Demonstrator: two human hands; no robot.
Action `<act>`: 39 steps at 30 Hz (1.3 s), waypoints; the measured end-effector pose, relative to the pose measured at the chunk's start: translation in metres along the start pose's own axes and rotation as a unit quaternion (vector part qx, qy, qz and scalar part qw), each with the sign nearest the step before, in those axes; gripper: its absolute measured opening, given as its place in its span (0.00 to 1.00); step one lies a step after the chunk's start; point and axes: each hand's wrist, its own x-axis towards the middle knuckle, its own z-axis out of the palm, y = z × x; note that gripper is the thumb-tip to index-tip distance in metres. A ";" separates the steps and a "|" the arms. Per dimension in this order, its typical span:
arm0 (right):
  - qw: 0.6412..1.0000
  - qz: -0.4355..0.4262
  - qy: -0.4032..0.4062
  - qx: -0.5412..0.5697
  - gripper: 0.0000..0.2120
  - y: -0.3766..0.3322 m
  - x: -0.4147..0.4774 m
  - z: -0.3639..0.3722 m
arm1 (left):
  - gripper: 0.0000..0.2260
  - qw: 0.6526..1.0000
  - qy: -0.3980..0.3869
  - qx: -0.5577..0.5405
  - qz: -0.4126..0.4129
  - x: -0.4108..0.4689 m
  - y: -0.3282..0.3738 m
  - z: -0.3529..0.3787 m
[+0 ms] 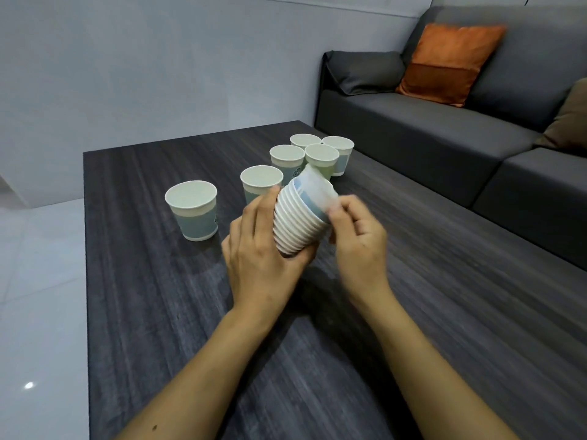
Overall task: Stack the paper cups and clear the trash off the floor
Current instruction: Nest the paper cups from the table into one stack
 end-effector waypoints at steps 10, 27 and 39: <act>0.988 0.013 -0.030 -0.149 0.24 0.025 0.007 0.000 | 0.35 0.999 0.016 0.026 -0.020 0.009 -0.010 -0.005; 0.985 -0.009 0.115 -0.131 0.05 0.017 0.029 0.014 | 0.36 0.999 0.023 0.014 -0.040 0.018 -0.015 -0.009; 0.999 0.024 0.025 -0.001 0.09 -0.018 0.019 0.032 | 0.36 0.999 0.031 0.011 -0.043 0.020 -0.020 -0.017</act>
